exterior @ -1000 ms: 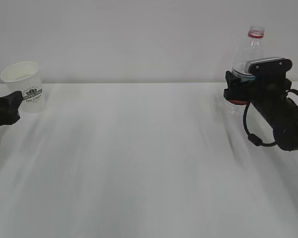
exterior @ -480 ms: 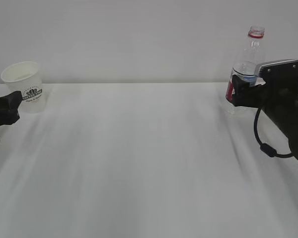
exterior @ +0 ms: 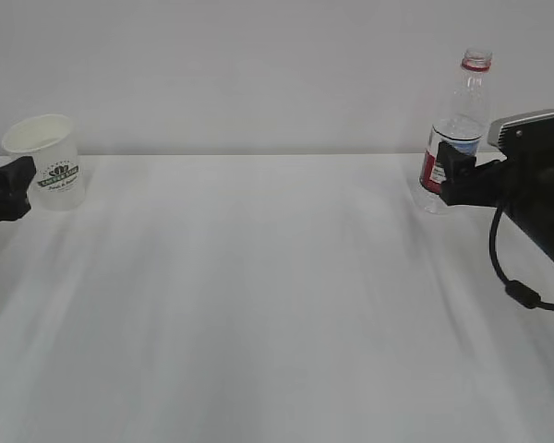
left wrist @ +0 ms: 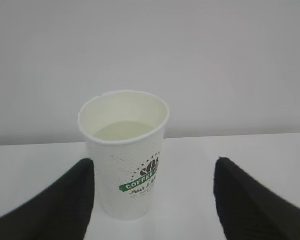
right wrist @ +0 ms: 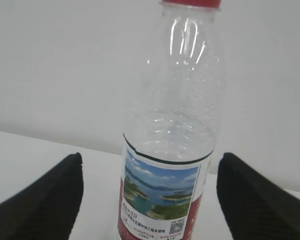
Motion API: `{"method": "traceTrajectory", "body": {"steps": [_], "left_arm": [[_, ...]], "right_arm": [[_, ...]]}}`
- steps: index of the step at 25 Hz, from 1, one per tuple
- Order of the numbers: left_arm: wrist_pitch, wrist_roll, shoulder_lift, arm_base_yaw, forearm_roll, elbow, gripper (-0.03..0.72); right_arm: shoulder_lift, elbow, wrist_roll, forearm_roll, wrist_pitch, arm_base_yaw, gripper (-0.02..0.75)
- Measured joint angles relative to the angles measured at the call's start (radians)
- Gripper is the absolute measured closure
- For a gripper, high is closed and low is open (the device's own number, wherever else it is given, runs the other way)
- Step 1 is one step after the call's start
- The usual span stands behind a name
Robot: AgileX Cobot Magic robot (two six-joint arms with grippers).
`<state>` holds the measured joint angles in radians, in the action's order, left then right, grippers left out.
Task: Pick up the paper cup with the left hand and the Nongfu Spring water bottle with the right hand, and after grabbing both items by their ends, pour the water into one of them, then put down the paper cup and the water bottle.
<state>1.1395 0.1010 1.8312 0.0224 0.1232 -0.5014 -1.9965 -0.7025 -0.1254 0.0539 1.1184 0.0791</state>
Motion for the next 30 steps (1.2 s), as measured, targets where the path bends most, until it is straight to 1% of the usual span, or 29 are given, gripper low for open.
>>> {"method": "traceTrajectory", "body": {"steps": [11, 23, 27, 30], "left_arm": [[-0.093, 0.000, -0.161, 0.000, 0.000, 0.003, 0.151], [-0.321, 0.000, -0.363, 0.000, 0.009, 0.008, 0.165], [-0.359, 0.000, -0.427, 0.000, 0.011, 0.010, 0.165], [-0.401, 0.000, -0.473, 0.000, 0.013, 0.010, 0.165]], "right_arm": [[0.123, 0.077, 0.004, 0.006, 0.002, 0.000, 0.128], [0.268, 0.200, 0.006, 0.004, -0.011, 0.000, 0.141], [0.315, 0.229, 0.006, -0.015, -0.016, 0.000, 0.141], [0.361, 0.233, 0.006, -0.018, -0.050, 0.000, 0.141]]}}
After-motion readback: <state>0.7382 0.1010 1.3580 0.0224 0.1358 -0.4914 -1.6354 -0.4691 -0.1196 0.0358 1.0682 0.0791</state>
